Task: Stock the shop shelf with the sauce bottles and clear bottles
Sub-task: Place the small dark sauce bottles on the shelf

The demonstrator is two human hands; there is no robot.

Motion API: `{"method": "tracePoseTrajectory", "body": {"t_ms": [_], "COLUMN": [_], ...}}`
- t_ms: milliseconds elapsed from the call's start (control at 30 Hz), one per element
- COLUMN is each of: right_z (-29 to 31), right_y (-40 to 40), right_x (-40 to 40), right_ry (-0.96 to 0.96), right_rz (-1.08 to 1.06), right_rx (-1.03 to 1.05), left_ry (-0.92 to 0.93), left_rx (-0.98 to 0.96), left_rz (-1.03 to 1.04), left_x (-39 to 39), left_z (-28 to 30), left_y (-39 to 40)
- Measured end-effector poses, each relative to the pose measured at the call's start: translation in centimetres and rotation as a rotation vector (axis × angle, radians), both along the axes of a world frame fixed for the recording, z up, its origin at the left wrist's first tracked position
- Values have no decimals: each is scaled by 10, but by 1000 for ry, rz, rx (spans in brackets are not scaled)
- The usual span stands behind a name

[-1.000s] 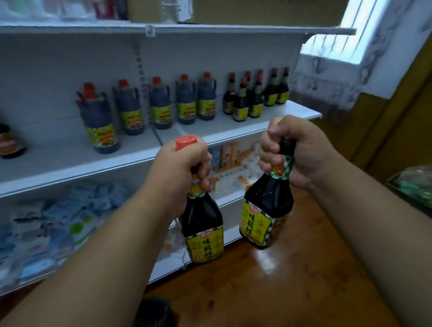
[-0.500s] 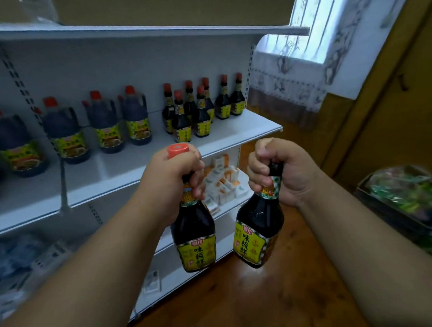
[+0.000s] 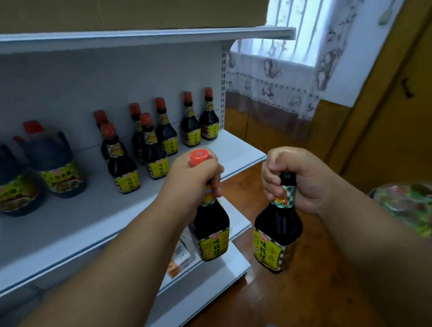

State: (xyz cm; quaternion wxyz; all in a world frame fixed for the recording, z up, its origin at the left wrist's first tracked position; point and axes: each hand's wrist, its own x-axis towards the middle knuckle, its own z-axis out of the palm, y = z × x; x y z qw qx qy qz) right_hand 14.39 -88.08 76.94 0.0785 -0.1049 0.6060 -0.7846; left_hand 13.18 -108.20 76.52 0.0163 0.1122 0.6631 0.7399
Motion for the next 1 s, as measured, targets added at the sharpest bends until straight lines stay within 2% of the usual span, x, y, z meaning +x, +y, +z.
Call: {"method": "tracePoseTrajectory", "body": {"t_ms": [200, 333, 400, 533, 633, 700, 1000], "right_z": [-11, -9, -12, -25, -33, -36, -47], "right_y": [33, 30, 18, -4, -18, -26, -41], "right_x": [-121, -185, -212, -255, -282, -297, -338], "right_ry": [-52, -5, 67, 227, 299, 276, 258], "right_rz": [208, 274, 192, -156, -214, -199, 4], "right_rx": [91, 148, 172, 271, 334, 335, 329], "left_ry": [-41, -35, -13, 102, 128, 120, -2], "left_rx": [-16, 44, 57, -5, -44, -72, -213], "left_rz": [236, 408, 511, 663, 723, 753, 694], "left_x": [-82, -119, -136, -168, -197, -214, -259], "left_z": [-4, -4, -5, -12, -18, -20, -41], "left_y": [42, 54, 54, 50, 46, 43, 24]}}
